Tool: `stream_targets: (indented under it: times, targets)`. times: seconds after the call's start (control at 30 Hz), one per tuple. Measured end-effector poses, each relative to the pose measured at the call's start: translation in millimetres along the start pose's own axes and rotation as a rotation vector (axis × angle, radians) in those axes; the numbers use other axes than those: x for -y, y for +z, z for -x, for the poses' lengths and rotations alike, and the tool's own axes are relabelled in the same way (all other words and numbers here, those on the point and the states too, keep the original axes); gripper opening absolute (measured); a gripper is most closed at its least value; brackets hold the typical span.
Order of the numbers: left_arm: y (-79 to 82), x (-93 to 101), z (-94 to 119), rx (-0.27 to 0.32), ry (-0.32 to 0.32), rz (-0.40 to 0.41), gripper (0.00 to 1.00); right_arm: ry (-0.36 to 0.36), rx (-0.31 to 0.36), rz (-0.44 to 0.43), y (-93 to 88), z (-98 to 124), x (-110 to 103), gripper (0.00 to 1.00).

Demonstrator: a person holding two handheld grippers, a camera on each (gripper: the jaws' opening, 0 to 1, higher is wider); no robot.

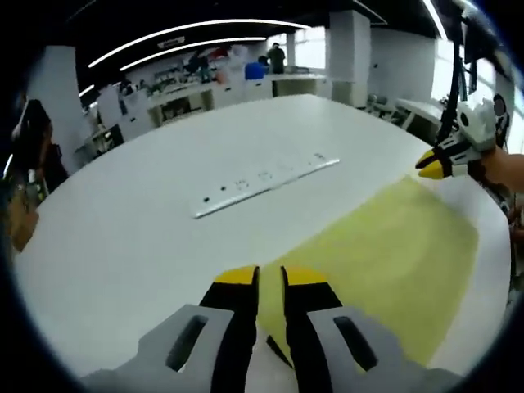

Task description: Fold the garment on the visible template until the final outline fits inside the template.

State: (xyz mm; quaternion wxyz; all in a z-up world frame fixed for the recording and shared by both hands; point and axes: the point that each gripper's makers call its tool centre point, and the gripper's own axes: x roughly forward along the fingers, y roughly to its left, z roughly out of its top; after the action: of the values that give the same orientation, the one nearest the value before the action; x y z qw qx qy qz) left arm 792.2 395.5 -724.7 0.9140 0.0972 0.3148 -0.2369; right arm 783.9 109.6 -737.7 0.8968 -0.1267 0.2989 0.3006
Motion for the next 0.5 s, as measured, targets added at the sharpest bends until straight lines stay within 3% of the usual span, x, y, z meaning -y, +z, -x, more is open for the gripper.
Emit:
stream_targets:
  times: [0.3, 0.4, 0.5]
  targets:
    - [-13.0, 0.7, 17.8, 0.048, -0.022, 0.054, 0.07, 0.01, 0.033, -0.086, -11.2, 16.1, -12.1, 0.07]
    - [-11.4, 0.9, 23.5, 0.1, -0.035, 0.139, 0.08, 0.02, 0.06, -0.127, -9.6, 22.4, -17.0, 0.07]
    - [-14.6, -0.2, 30.1, 0.111, -0.034, 0.164, 0.09, 0.024, 0.078, -0.145, -8.4, 28.8, -20.2, 0.08]
